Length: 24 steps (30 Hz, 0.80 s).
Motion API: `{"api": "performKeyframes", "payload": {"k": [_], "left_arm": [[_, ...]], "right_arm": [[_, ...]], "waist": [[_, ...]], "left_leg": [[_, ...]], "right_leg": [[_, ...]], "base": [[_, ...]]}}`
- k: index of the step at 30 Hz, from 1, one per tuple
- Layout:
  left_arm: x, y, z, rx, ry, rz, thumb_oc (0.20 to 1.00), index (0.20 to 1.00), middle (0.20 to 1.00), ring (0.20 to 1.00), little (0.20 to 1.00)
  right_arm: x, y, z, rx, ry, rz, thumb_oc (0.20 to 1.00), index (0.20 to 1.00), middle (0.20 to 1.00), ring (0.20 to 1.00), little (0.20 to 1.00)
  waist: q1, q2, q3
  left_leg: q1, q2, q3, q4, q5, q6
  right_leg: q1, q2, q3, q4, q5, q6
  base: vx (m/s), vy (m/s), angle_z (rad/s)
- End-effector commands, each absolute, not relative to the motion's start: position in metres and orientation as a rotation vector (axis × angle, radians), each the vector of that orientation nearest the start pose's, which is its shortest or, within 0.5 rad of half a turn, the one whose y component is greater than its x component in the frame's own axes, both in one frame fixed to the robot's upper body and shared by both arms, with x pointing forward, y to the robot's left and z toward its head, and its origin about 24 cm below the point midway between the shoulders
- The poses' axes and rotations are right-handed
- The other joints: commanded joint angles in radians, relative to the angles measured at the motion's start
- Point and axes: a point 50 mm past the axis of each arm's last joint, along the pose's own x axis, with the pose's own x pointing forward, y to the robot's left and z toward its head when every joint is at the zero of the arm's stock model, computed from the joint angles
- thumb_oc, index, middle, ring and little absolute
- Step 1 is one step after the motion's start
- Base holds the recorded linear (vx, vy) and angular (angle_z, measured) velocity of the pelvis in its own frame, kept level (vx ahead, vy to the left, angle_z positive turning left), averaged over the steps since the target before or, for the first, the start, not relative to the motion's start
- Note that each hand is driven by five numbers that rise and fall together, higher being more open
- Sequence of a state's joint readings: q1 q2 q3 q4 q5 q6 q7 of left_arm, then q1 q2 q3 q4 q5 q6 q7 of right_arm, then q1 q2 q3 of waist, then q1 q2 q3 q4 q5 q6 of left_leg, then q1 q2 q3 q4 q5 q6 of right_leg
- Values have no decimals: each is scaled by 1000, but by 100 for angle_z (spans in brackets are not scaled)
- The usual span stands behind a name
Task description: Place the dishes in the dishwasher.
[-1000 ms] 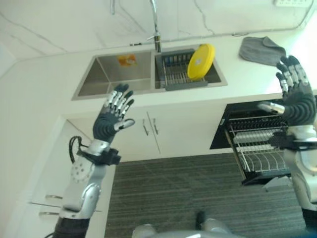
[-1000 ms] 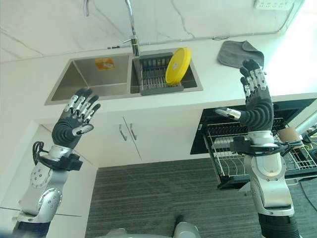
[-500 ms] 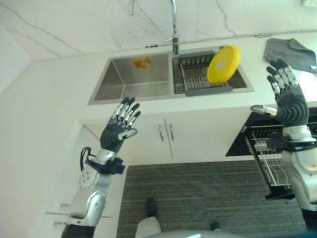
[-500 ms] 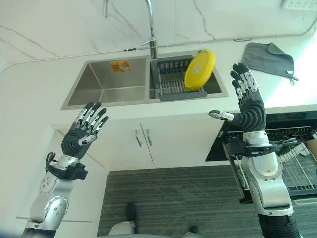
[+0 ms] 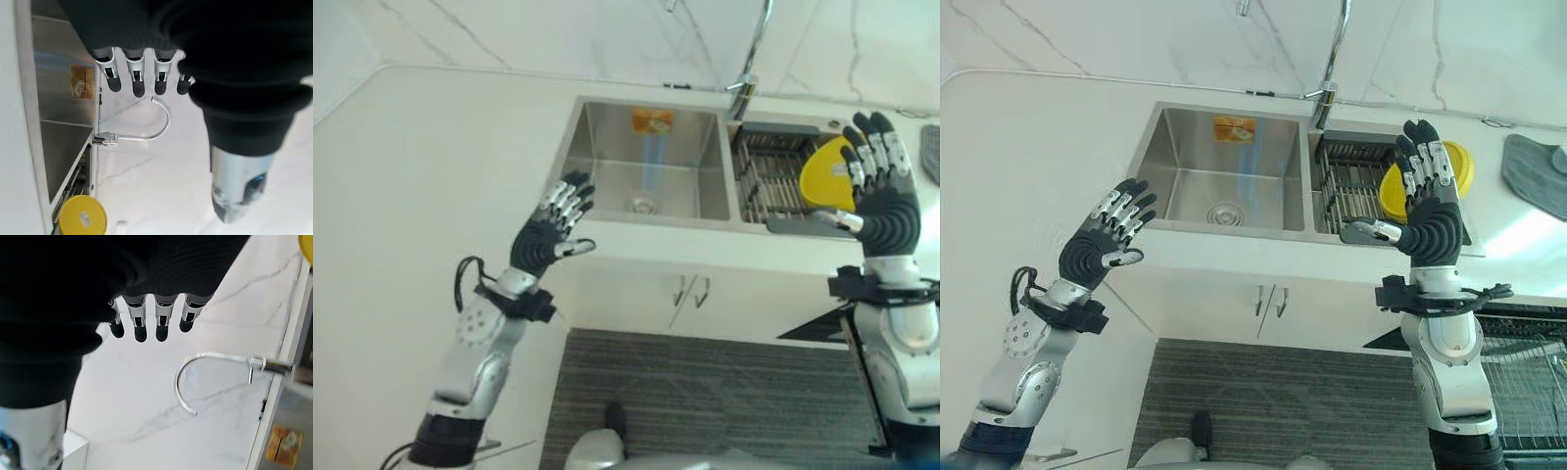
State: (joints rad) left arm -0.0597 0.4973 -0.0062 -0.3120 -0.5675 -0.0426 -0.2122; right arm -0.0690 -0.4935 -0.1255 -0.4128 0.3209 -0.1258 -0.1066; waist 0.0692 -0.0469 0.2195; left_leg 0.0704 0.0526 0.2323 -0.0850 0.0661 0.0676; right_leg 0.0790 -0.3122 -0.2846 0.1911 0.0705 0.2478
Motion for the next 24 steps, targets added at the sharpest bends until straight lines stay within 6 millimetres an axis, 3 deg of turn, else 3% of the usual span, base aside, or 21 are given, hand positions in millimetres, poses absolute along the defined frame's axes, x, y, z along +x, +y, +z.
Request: {"api": "performKeyframes", "payload": {"k": [1,3,5,10,14,17,22,23,24], "left_arm": [[241,181,180,39,-563,-404,1000,1000,1000,1000,1000],[241,179,183,62,-580,-412,1000,1000,1000,1000,1000],[241,175,183,78,-586,-422,1000,1000,1000,1000,1000],[238,176,181,90,-577,-440,1000,1000,1000,1000,1000],[241,175,176,47,-539,-474,1000,1000,1000,1000,1000],[238,179,175,29,-538,-469,1000,1000,1000,1000,1000],[232,181,169,-112,-519,-441,1000,1000,1000,1000,1000],[229,183,164,-126,-511,-420,1000,1000,1000,1000,1000],[229,183,162,-129,-509,-417,1000,1000,1000,1000,1000]], "right_arm": [[228,-220,224,-221,-826,-24,1000,1000,1000,1000,1000],[227,-221,227,-213,-848,-35,1000,1000,1000,1000,1000],[223,-223,227,-172,-869,-45,1000,1000,1000,1000,1000],[226,-214,220,-104,-817,34,1000,1000,1000,1000,1000],[231,-212,210,-84,-752,47,1000,1000,1000,1000,1000],[227,-213,212,-97,-772,64,1000,1000,1000,1000,1000],[225,-208,219,-158,-801,109,1000,1000,1000,1000,1000],[227,-207,218,-137,-758,193,1000,1000,1000,1000,1000],[227,-207,218,-134,-760,208,1000,1000,1000,1000,1000]], "waist": [[-8,1,-25],[-16,-7,-21],[-39,-15,-23],[-53,-12,-26],[-65,-11,-26],[-61,-14,-31],[-80,-3,-38],[-89,-6,-31],[-87,-8,-27]], "left_leg": [[-17,21,-43,-2,-92,-94],[-15,24,-38,-2,-100,-96],[-10,19,-54,-2,-115,-92],[20,37,-65,-2,-140,-98],[44,75,-92,-2,-144,-109],[50,129,-89,2,-130,-134],[72,194,-64,52,-118,-186],[35,197,-70,194,-131,-192],[15,197,-74,247,-122,-193]], "right_leg": [[11,72,-48,-107,-56,-52],[2,74,-33,-166,-27,-42],[-17,74,38,-237,30,-31],[-51,37,75,-275,100,-15],[-55,41,134,-274,84,-15],[-40,73,119,-278,25,-16],[-54,140,117,-278,-1,-76],[-54,165,134,-274,-5,-109],[-50,168,136,-276,-8,-119]], "base": [[-8,-92,-3],[13,-114,-22],[112,-183,-25],[168,-222,-4],[299,-407,12],[291,-524,30],[268,-424,14],[289,-479,-6],[243,-433,1]]}}
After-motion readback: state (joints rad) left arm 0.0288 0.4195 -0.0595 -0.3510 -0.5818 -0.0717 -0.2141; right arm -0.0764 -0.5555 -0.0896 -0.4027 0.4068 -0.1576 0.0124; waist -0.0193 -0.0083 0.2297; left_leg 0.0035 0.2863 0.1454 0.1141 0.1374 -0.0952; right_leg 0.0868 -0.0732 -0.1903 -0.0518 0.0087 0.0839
